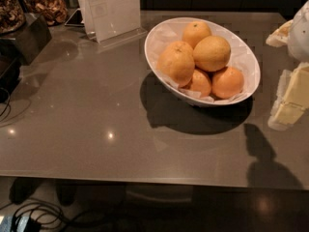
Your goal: Pick orange from white bowl
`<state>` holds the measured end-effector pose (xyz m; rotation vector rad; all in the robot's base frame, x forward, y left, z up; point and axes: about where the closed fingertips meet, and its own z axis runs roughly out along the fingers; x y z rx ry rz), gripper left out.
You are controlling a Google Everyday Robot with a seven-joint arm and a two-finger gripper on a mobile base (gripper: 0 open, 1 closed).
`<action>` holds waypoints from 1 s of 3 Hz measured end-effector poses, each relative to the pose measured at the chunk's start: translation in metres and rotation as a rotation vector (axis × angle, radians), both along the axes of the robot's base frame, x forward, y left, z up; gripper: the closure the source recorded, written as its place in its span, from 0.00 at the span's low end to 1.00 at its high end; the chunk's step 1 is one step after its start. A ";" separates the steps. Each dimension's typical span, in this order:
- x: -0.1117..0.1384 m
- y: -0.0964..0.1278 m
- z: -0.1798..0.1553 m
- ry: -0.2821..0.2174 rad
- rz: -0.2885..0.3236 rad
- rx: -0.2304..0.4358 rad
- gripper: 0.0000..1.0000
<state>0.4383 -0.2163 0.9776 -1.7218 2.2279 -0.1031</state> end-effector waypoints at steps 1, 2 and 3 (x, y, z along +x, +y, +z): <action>0.000 0.000 0.000 0.000 0.000 0.000 0.00; 0.007 0.003 0.005 -0.016 0.003 0.026 0.00; 0.036 0.019 0.008 -0.030 0.019 0.071 0.00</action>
Offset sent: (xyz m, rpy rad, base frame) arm 0.0149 0.0061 0.0060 0.0571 -0.0111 0.0090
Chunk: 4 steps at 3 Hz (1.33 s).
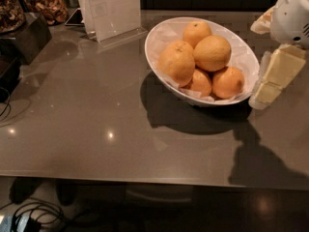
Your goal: Pick orange from white bowl
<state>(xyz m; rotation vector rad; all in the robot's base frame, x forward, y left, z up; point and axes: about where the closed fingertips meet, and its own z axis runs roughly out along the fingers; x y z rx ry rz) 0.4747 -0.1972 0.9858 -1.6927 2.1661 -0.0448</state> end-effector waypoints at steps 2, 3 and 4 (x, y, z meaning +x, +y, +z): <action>0.043 0.017 -0.006 -0.006 -0.009 0.046 0.00; 0.064 0.012 -0.014 0.007 -0.019 0.104 0.00; 0.101 0.015 -0.028 0.034 -0.007 0.154 0.00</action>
Offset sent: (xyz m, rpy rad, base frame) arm 0.0361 0.0143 -0.0046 0.0378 -0.0061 -0.0091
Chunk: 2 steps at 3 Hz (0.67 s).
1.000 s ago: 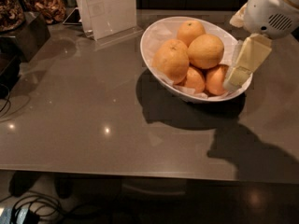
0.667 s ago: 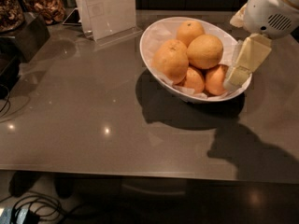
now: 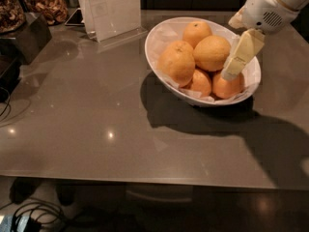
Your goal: Pick orange from white bowl
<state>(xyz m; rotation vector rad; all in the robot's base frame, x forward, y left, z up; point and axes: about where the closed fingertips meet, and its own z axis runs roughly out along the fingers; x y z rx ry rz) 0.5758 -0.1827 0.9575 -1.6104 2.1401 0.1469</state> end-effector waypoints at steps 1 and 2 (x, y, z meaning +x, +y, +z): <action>0.030 -0.001 -0.023 0.038 -0.016 0.042 0.00; 0.047 -0.006 -0.050 0.090 -0.054 0.077 0.00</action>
Offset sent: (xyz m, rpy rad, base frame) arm 0.0605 -0.0177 -0.0729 0.1128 0.1525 -0.1029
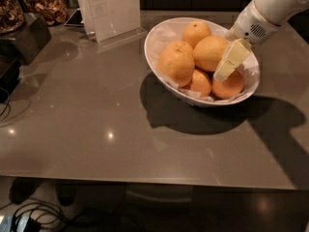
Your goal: Pick orange from white bowl
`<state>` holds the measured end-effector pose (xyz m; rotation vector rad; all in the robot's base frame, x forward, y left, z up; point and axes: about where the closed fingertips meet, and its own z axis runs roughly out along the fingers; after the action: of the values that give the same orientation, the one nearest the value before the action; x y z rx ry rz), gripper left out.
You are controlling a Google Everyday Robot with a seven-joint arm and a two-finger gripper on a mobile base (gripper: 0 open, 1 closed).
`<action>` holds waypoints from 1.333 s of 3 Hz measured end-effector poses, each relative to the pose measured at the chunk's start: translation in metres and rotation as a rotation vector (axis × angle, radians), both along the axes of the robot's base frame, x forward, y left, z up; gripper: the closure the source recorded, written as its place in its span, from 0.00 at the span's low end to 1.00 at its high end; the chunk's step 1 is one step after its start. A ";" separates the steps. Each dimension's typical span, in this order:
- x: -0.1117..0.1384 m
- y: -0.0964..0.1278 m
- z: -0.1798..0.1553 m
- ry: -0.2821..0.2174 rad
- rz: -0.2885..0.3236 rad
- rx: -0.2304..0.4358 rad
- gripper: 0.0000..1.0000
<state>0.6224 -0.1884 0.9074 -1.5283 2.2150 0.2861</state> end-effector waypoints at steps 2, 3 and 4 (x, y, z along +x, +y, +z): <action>-0.014 0.017 0.016 -0.011 0.042 0.015 0.00; -0.027 0.031 0.028 -0.023 0.075 0.024 0.00; -0.031 0.037 0.027 -0.029 0.086 0.005 0.00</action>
Offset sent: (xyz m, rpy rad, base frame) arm -0.0383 0.0344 0.0401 0.0305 -0.0216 0.0953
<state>0.5915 -0.1511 0.9349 -1.6172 2.1284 0.2928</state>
